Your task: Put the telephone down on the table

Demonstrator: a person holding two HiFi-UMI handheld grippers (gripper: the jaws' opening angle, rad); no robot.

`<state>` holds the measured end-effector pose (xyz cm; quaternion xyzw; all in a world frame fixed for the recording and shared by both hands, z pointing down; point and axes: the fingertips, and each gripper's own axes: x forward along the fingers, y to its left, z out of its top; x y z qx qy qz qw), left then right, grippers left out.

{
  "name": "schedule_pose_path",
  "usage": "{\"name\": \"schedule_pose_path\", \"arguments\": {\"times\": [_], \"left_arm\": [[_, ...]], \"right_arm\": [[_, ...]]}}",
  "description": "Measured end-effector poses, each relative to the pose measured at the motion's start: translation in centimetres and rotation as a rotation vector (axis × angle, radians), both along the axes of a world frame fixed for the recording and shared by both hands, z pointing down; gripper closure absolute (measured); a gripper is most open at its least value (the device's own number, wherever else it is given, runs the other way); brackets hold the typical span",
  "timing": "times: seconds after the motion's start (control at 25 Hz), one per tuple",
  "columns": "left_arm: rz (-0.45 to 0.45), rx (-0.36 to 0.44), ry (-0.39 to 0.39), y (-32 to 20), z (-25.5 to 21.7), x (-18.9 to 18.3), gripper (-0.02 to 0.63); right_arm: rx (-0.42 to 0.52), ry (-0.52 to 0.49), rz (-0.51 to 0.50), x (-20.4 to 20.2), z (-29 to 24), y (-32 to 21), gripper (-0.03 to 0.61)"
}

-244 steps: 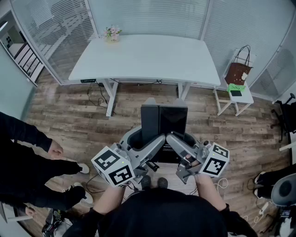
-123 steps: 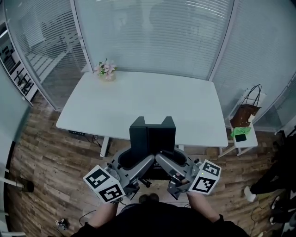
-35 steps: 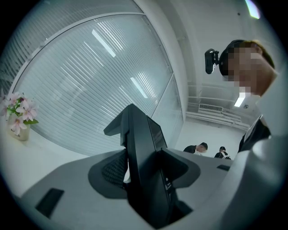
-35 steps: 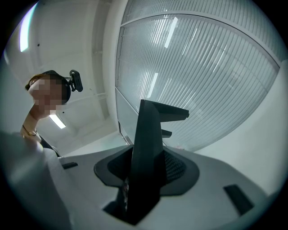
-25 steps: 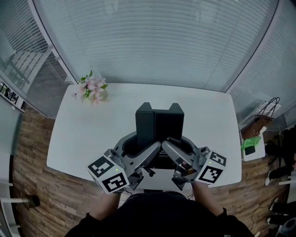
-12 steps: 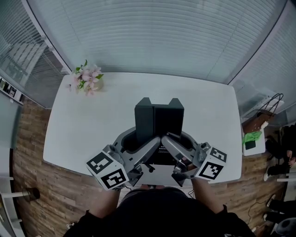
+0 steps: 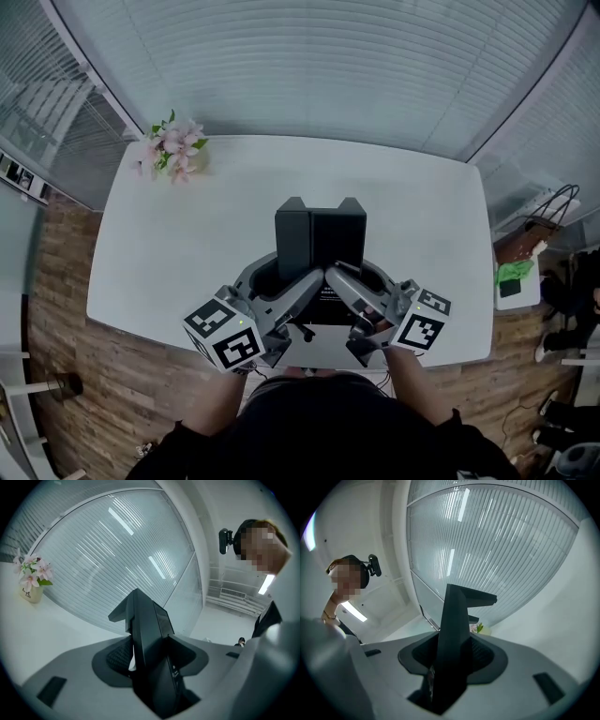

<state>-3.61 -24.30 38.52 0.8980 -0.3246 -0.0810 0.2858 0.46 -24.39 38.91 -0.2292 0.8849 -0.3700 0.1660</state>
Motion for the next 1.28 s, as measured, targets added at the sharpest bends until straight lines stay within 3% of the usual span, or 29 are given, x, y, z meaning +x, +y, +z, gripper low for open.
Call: {"name": "schedule_pose_path", "arguments": {"times": [1.28], "left_arm": [[0.010,-0.198,-0.037,-0.8,9.4,0.2,0.383]], "right_arm": [[-0.207,-0.020,0.018,0.1,9.4,-0.7,0.408]]}}
